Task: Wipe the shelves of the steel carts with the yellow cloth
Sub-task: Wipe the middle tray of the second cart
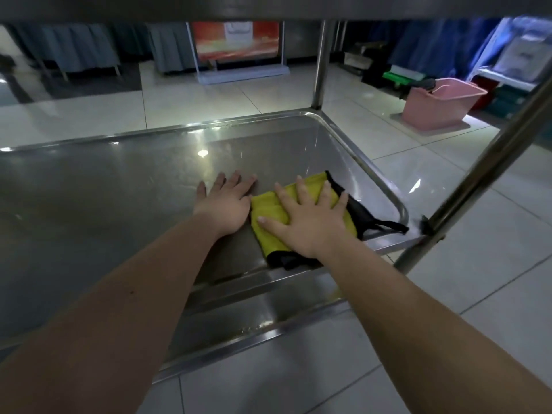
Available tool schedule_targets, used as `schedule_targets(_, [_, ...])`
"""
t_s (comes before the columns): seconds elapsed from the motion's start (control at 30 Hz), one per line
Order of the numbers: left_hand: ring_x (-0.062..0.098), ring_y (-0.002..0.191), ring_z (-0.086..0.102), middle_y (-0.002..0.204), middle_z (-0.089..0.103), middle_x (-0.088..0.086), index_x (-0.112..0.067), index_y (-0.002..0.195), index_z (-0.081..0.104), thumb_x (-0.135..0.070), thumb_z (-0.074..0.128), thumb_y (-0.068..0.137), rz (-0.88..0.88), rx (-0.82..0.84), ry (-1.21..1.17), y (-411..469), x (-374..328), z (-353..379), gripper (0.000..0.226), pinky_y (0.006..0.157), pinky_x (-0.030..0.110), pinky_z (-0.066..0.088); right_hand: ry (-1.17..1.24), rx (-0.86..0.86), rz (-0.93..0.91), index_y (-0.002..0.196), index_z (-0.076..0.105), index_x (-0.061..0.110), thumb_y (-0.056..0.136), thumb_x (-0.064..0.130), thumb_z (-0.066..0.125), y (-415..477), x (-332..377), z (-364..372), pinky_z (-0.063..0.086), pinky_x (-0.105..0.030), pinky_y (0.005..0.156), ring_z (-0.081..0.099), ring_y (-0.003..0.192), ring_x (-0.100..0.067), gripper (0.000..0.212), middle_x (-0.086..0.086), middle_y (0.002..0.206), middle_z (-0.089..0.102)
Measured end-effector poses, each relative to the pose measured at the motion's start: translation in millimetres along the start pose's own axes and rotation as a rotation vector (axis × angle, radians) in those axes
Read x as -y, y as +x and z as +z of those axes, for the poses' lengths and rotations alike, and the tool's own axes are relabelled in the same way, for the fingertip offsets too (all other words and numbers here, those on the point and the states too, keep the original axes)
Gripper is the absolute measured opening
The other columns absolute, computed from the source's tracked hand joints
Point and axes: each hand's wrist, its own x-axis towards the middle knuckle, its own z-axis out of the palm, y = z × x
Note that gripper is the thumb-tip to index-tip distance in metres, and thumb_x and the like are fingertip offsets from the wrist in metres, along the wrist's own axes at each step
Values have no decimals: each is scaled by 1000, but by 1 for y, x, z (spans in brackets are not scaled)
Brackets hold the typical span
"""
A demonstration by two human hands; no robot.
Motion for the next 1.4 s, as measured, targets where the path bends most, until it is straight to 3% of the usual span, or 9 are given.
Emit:
schedule_targets(0.17, [22,150,1,163,9,-6,-38,150,26,-31,27,104,26,-111,-40,1,11,-16,47,120,49,0,22,-22,-47,147,-12,49,80,83,-2,-10,-3,-6,-23,-71,101,-21,142,-47,76,3,162,-16])
schedule_targets(0.37, [18,148,-12,161,-1,-18,-51,149,12,-57,18,100,20,3,141,11,23,-22,50,108,70,-8,56,41,-55,140,-8,63,70,91,-1,13,-24,-3,-19,-69,105,-15,146,-40,75,18,161,-12])
schedule_targets(0.57, [29,149,-5,160,-2,-23,-59,145,8,-67,14,95,-18,-2,128,22,32,-10,51,111,67,-2,69,21,252,145,4,58,78,88,7,71,-107,-21,-12,-70,108,-10,146,-43,74,14,163,-6])
schedule_targets(0.67, [26,149,-4,160,1,-22,-59,144,10,-58,16,98,-20,-40,69,28,37,-5,47,113,63,-6,59,15,366,148,5,52,79,86,5,93,-87,-26,-9,-75,105,-10,143,-50,77,8,164,-5])
schedule_targets(0.73, [22,149,-3,160,5,-21,-56,146,15,-47,21,101,-38,-99,-71,32,42,-3,46,116,57,-8,63,7,298,150,5,49,81,84,5,101,-43,-25,-9,-76,103,-11,143,-51,77,6,164,-5])
schedule_targets(0.87, [14,149,-7,161,8,-14,-48,147,23,-27,26,101,-94,-254,-375,35,54,1,51,119,40,-10,17,-4,-106,148,3,54,74,86,2,93,55,-1,-16,-75,101,-14,144,-48,80,9,163,-5])
schedule_targets(1.0, [16,148,-10,162,7,-6,-38,151,21,-35,24,104,-127,-240,-430,35,56,-1,48,119,37,-8,47,28,-200,143,5,62,66,92,4,101,48,-2,-18,-71,104,-12,147,-39,83,18,162,-2])
schedule_targets(1.23, [24,149,-7,163,-2,0,-28,154,8,-42,17,103,-120,-119,8,27,43,-3,54,119,46,-2,65,7,183,144,4,60,64,96,4,124,-99,-20,-10,-69,108,-7,147,-39,87,16,162,0])
schedule_targets(1.4, [19,149,-5,163,-5,2,-20,155,3,-38,16,104,-159,-107,21,25,40,-3,56,120,41,-3,74,-18,279,149,5,51,77,88,8,137,-70,-23,-11,-76,104,-12,144,-48,80,8,163,0])
